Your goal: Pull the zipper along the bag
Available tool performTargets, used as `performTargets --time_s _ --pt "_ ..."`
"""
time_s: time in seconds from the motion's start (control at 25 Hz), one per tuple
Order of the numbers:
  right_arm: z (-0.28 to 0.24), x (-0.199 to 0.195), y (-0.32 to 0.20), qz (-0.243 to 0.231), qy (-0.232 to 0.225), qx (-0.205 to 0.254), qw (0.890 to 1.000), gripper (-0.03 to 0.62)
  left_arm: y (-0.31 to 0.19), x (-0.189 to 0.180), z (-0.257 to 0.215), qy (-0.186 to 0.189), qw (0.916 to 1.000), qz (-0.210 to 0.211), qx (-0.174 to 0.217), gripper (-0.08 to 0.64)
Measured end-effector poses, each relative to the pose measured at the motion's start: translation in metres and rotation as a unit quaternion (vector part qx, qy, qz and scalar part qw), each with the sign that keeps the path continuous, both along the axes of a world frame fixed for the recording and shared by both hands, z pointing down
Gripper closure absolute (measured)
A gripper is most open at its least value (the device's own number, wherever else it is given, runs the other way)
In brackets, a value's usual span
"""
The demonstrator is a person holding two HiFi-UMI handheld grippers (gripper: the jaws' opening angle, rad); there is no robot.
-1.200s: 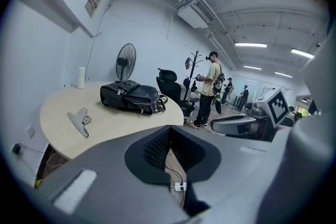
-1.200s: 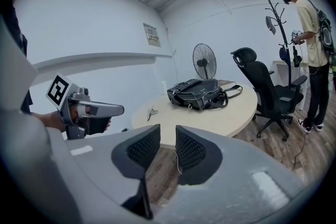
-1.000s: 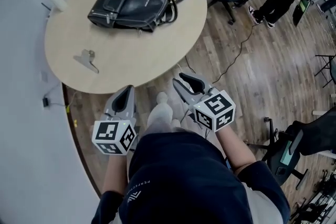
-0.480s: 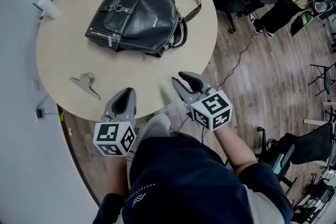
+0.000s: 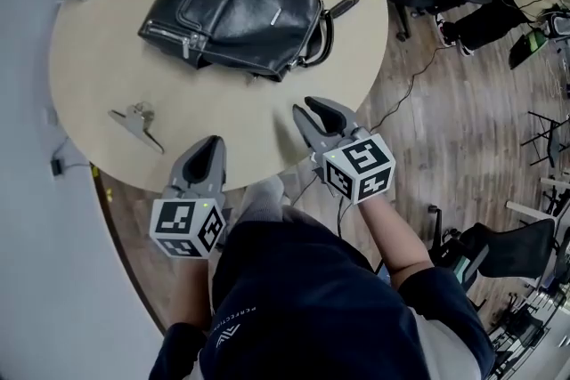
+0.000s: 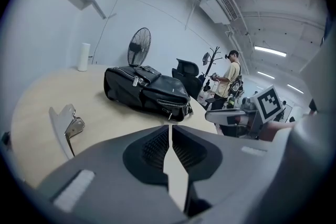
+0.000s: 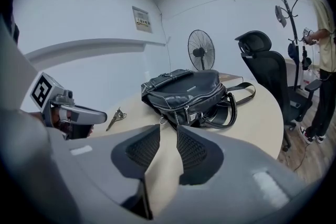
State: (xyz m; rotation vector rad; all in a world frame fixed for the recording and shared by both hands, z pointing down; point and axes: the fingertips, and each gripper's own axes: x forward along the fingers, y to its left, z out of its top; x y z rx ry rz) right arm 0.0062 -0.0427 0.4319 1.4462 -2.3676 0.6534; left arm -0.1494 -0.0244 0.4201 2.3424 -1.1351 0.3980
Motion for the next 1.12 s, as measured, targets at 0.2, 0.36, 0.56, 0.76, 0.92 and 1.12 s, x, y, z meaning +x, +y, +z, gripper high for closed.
performTargets --time_s 0.2,0.36,0.56,0.76,0.92,1.12 --pt "0.003 0.003 -0.024 0.009 0.010 0.006 1.000 0.494 -0.009 0.008 -0.004 0.000 1.0000 0.005 0.001 0.520" --pt "0.006 0.003 -0.045 0.013 0.022 0.010 1.000 0.494 -0.020 0.009 -0.007 0.001 1.0000 0.002 0.002 0.520" --pt "0.012 0.004 -0.059 0.019 0.029 0.011 0.999 0.492 -0.031 0.009 -0.009 0.000 0.9999 0.009 0.005 0.520" --pt "0.017 0.002 -0.068 0.018 0.032 0.007 0.999 0.492 -0.038 0.012 -0.014 -0.005 0.9999 0.015 -0.001 0.520" --pt "0.019 0.000 -0.072 0.005 0.033 0.009 0.999 0.492 -0.039 0.018 -0.011 -0.006 0.9999 0.012 -0.010 0.521" --pt "0.022 -0.005 -0.079 -0.025 0.037 0.016 0.999 0.492 -0.046 0.020 -0.011 -0.009 0.9998 -0.009 -0.012 0.522"
